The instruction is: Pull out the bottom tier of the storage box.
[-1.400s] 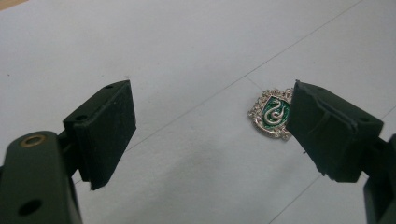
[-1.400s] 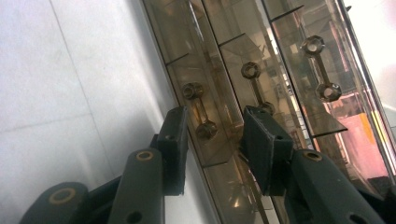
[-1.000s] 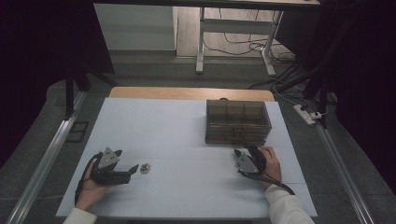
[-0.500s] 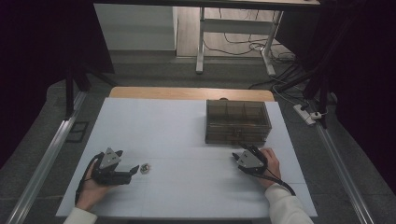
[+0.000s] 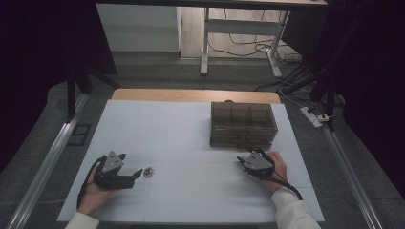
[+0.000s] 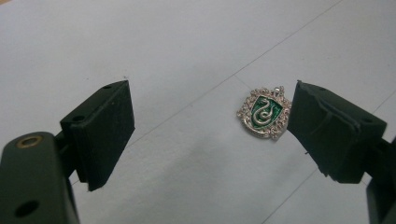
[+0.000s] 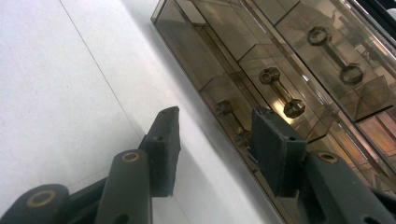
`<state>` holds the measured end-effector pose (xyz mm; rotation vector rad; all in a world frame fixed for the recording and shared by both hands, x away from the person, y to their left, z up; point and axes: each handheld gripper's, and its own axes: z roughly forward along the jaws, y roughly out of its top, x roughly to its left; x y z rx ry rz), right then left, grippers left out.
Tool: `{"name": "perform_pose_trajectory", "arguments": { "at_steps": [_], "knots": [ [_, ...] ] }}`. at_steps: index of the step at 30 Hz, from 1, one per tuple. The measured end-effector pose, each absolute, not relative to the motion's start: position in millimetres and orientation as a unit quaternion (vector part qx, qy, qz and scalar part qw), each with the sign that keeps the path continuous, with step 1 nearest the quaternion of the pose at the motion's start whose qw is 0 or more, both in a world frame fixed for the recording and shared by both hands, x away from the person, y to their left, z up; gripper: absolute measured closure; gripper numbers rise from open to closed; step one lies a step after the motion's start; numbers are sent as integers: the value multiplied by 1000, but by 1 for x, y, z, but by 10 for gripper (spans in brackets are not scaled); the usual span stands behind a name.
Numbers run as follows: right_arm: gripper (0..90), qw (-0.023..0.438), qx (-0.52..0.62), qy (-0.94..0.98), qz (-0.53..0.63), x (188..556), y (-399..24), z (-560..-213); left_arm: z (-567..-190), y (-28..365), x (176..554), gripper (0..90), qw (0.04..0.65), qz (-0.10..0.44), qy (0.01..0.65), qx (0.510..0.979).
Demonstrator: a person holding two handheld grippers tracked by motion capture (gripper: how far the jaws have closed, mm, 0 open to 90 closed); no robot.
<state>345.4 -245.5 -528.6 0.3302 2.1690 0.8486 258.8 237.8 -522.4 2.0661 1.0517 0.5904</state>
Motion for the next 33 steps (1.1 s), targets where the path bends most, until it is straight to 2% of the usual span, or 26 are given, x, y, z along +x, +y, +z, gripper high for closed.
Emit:
{"name": "perform_pose_trajectory", "arguments": {
  "at_steps": [17,33],
  "knots": [
    [509,347,148,863,337,352,-247,-525,-523,238,259,141,365,230,410,804],
    [502,348,145,866,328,359,-245,-522,-523,238,260,141,366,228,409,804]
  ]
}}
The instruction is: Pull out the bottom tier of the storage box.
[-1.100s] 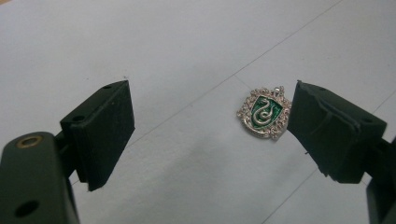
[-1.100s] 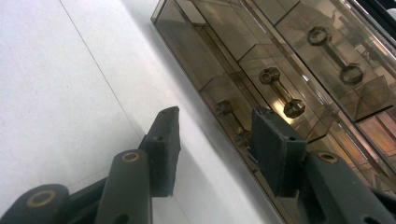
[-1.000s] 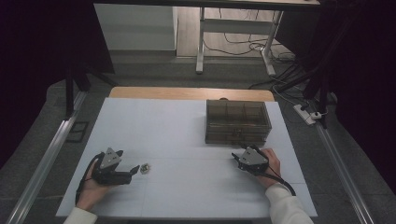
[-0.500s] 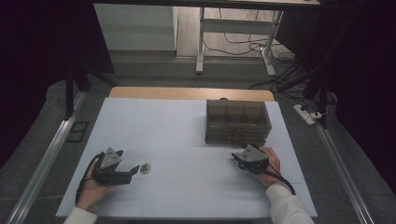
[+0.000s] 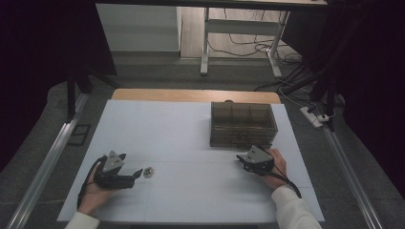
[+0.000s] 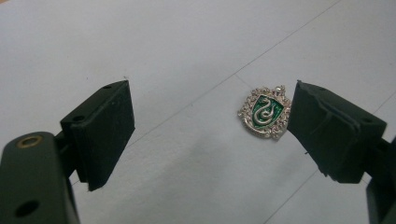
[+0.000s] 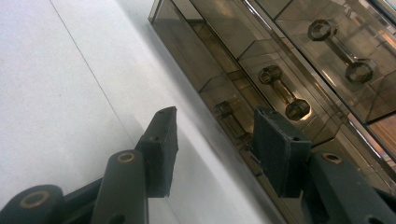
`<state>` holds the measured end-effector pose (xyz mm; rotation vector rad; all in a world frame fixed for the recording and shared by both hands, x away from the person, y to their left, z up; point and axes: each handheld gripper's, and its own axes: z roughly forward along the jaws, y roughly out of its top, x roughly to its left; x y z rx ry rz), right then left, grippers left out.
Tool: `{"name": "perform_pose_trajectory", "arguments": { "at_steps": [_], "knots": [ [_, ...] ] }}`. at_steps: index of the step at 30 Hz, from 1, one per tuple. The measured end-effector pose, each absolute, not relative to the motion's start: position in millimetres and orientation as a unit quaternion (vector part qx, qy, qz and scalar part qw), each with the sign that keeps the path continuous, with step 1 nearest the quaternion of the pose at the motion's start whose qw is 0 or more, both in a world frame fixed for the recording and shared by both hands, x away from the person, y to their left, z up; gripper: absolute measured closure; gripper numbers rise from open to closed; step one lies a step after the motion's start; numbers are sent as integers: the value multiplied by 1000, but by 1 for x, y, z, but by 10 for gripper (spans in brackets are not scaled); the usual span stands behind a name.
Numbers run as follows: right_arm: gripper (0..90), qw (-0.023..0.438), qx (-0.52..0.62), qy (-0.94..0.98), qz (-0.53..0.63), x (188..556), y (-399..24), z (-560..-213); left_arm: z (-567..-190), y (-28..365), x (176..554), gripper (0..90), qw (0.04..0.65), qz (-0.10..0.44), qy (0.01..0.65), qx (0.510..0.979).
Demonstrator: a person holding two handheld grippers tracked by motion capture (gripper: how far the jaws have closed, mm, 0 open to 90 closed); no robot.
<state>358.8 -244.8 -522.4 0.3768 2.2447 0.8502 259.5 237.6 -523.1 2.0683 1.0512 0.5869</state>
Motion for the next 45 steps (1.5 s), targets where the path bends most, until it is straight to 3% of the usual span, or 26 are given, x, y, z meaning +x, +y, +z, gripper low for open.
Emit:
{"name": "perform_pose_trajectory", "arguments": {
  "at_steps": [45],
  "knots": [
    [502,376,107,873,293,374,-233,-522,-523,238,260,142,364,229,409,805]
  ]
}}
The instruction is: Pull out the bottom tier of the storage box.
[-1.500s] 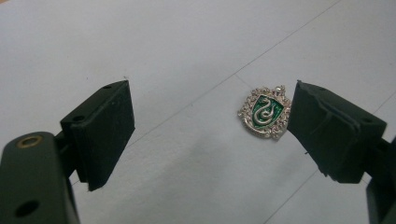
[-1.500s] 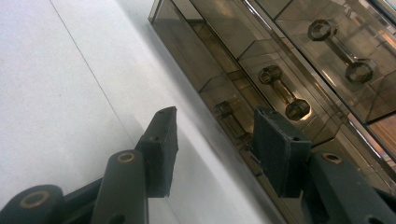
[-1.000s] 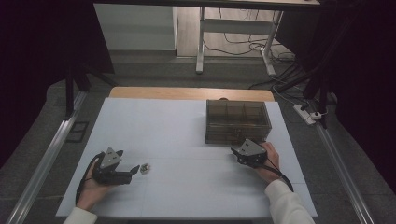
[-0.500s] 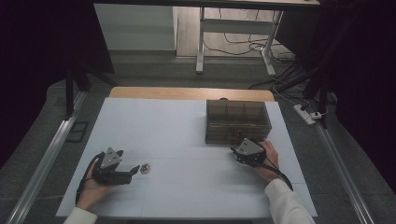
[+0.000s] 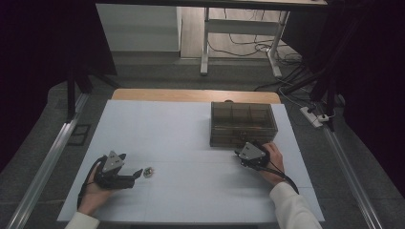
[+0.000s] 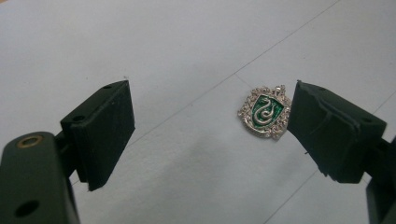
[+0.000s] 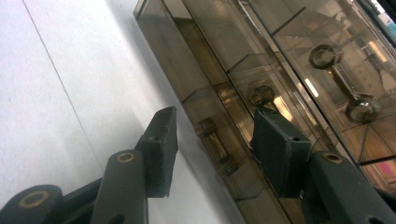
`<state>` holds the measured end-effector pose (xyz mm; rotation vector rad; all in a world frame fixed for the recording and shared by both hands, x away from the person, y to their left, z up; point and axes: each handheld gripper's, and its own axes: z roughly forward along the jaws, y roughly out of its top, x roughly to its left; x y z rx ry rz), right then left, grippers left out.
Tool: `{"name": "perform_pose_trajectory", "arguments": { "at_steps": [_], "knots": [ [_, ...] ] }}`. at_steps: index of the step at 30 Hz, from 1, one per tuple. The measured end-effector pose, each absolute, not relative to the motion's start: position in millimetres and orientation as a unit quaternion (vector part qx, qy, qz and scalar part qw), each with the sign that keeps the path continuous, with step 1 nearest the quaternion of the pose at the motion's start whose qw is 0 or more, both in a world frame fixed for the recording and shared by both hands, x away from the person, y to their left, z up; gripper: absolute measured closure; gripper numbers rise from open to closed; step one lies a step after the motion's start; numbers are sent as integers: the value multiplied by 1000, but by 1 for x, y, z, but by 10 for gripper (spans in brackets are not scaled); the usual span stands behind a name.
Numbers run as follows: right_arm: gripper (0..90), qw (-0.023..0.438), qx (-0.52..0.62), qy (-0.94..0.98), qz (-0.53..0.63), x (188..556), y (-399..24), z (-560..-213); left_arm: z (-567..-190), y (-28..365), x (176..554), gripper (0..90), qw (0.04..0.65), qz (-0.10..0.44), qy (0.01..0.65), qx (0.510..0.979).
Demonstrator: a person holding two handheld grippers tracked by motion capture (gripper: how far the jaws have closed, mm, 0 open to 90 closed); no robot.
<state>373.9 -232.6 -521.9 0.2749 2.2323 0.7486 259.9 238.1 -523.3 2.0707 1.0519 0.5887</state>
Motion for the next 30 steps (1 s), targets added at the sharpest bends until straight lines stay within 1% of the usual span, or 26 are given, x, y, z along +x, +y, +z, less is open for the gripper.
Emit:
{"name": "perform_pose_trajectory", "arguments": {
  "at_steps": [5,18,25,30],
  "knots": [
    [521,382,100,876,278,373,-231,-521,-523,238,260,142,364,228,409,805],
    [524,400,77,880,245,373,-228,-526,-523,238,259,142,364,228,408,806],
    [527,399,77,881,242,374,-227,-526,-523,239,259,142,364,228,409,805],
    [548,397,77,882,241,375,-225,-526,-523,239,259,142,365,228,410,804]
  ]
}}
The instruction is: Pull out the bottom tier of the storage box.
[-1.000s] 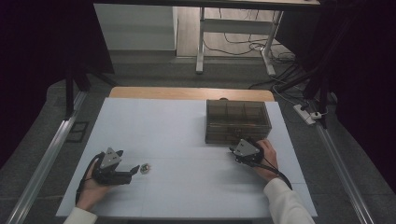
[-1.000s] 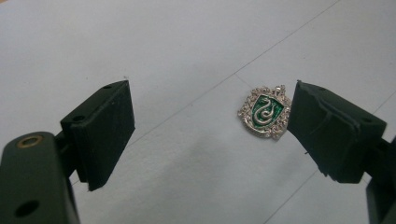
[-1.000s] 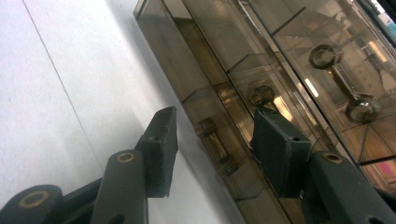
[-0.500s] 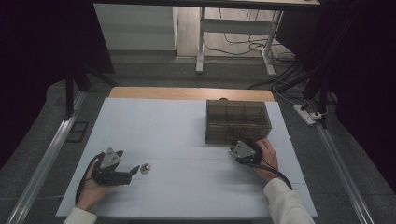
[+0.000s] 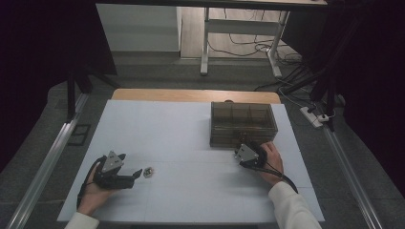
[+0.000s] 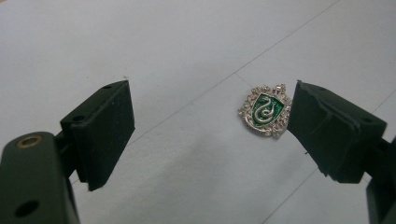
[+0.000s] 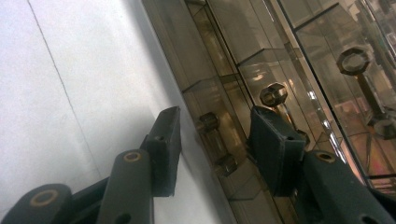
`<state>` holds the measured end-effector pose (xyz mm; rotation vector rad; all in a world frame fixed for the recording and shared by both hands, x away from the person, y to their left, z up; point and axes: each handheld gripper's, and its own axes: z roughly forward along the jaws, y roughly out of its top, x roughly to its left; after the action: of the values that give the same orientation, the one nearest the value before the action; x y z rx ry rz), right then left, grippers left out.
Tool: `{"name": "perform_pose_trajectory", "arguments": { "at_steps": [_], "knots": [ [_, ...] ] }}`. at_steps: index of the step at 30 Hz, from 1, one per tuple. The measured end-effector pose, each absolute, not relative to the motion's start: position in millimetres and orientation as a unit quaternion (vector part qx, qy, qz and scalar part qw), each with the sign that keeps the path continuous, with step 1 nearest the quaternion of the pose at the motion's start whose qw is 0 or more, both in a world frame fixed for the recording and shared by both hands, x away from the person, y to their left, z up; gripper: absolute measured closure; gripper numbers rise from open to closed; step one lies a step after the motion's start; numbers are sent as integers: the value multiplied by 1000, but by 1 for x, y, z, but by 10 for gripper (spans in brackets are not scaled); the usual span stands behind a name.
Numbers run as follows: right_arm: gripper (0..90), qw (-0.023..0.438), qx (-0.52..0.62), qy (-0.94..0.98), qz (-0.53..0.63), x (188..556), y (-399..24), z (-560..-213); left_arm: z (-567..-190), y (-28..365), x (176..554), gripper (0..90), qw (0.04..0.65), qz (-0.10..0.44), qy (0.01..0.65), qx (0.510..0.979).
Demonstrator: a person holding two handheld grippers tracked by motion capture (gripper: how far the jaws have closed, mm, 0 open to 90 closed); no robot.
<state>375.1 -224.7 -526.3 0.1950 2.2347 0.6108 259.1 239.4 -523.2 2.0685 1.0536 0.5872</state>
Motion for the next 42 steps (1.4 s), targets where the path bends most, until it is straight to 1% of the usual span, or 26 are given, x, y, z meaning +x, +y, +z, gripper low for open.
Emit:
{"name": "perform_pose_trajectory", "arguments": {
  "at_steps": [12,42],
  "knots": [
    [602,396,88,882,240,379,-223,-527,-523,240,259,141,365,229,410,804],
    [626,382,87,889,238,380,-220,-527,-523,242,258,142,365,230,416,801]
  ]
}}
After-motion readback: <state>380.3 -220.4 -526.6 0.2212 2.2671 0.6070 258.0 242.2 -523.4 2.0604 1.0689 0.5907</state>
